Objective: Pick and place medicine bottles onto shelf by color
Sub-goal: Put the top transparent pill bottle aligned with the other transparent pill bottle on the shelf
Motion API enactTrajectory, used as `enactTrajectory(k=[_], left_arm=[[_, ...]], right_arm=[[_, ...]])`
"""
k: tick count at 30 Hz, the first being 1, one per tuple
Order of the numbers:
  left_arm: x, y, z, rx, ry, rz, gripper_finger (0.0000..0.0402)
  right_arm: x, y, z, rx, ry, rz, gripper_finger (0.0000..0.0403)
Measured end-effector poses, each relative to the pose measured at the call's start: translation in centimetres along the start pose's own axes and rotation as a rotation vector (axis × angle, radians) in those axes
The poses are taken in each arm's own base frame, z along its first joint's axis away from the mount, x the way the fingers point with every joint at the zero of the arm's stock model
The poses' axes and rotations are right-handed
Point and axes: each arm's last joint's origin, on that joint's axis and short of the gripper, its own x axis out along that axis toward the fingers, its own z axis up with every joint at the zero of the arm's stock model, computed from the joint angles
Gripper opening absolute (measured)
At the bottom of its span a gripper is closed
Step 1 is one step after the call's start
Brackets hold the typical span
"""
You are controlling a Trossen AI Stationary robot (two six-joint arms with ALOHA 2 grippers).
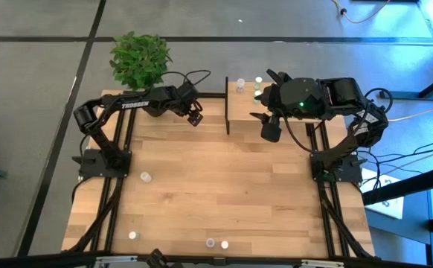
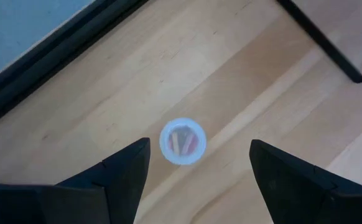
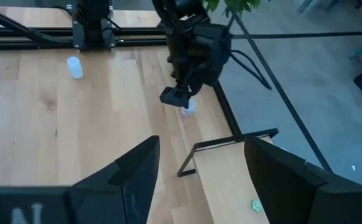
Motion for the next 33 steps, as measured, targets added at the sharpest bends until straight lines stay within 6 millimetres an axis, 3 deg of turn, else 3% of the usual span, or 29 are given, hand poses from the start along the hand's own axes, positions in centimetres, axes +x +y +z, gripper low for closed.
enactTrajectory(k=[15, 21, 33], left_arm=[[0.8, 0.0, -0.1, 0.022, -0.017, 0.024, 0.0270], [2.3, 0.0, -0.4, 0.025, 0.016, 0.039, 0.0270], [2.7, 0.1, -0.4, 0.027, 0.013, 0.075, 0.0270]], right_arm=[[0.6, -1.7, 0.0, 0.066, 0.015, -0.052, 0.0236], [0.6, -1.7, 0.0, 0.067, 0.016, -0.051, 0.0236], [0.6, -1.7, 0.0, 0.089, 0.017, -0.051, 0.0236]])
